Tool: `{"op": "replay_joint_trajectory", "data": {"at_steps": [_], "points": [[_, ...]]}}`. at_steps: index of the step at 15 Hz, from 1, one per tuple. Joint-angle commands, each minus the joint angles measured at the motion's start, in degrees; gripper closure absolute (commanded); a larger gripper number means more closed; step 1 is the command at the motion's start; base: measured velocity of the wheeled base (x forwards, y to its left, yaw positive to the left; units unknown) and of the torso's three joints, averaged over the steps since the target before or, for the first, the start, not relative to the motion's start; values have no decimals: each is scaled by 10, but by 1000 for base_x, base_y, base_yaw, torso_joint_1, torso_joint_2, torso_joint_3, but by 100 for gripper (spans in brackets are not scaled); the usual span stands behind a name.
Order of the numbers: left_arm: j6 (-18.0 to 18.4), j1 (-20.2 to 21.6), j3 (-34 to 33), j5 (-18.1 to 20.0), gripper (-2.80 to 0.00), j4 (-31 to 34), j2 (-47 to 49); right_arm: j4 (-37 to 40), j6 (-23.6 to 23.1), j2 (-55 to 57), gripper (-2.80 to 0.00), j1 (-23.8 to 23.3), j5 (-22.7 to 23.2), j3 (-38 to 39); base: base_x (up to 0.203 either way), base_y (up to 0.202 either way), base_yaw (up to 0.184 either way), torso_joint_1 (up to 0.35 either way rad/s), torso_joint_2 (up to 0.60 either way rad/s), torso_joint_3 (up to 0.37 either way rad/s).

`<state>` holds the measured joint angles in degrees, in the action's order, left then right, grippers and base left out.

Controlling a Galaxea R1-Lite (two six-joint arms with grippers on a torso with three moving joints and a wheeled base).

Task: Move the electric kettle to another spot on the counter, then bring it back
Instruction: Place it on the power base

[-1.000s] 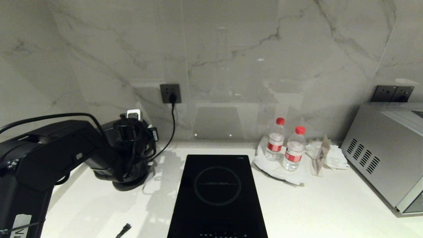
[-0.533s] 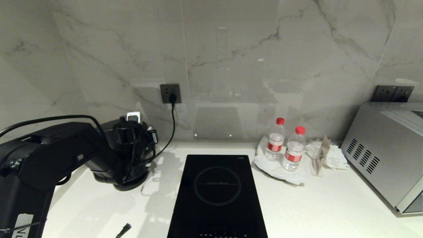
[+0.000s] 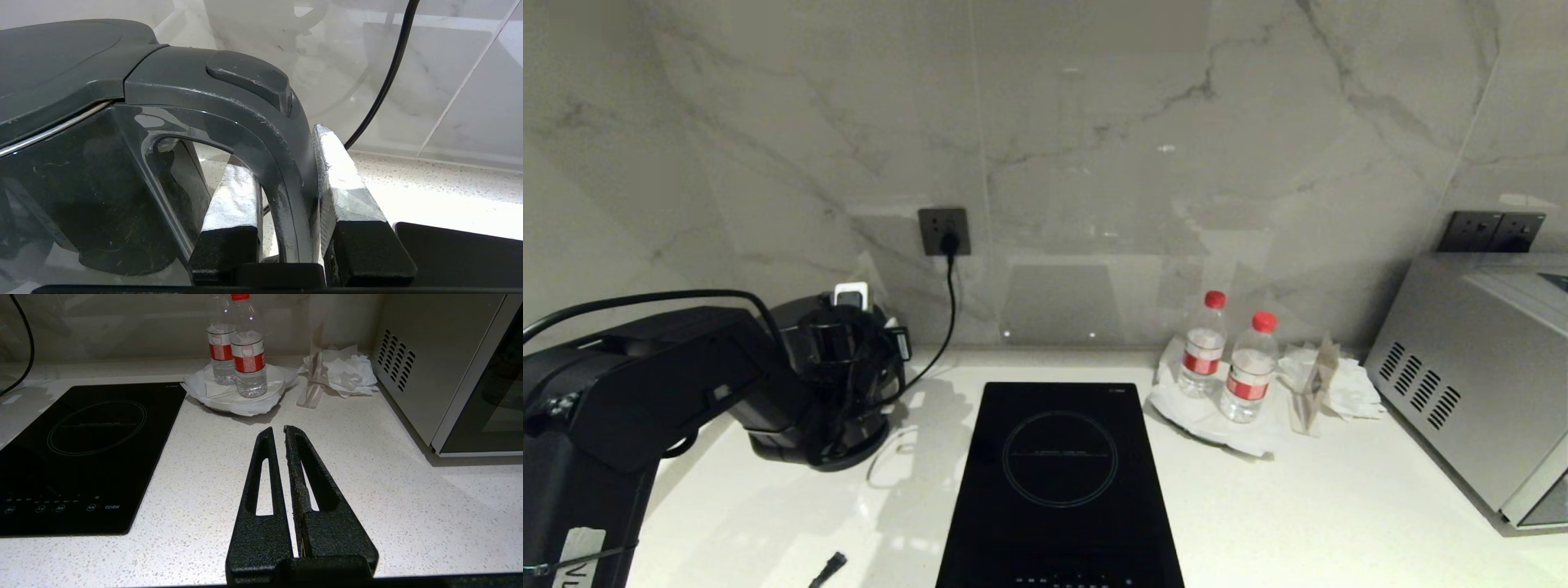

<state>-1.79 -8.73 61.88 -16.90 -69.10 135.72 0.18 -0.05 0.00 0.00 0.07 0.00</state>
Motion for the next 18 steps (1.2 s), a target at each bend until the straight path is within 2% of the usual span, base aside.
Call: {"op": "replay_joint_trajectory", "data": {"at_steps": [1, 6, 12, 14, 18], "points": [[0, 1, 4, -1, 0, -2, 5, 0, 0, 0, 0, 0, 0, 0, 0, 0, 0, 0, 0, 0], [11, 2, 18, 0, 0, -2, 16, 0, 0, 0, 0, 0, 0, 0, 0, 0, 0, 0, 0, 0], [9, -1, -21, 0, 0, -5, 2, 0, 0, 0, 0, 0, 0, 0, 0, 0, 0, 0, 0, 0], [10, -2, -41, 1, 0, -36, 2, 0, 0, 0, 0, 0, 0, 0, 0, 0, 0, 0, 0, 0], [10, -5, -57, 0, 0, -45, -1, 0, 0, 0, 0, 0, 0, 0, 0, 0, 0, 0, 0, 0]]}}
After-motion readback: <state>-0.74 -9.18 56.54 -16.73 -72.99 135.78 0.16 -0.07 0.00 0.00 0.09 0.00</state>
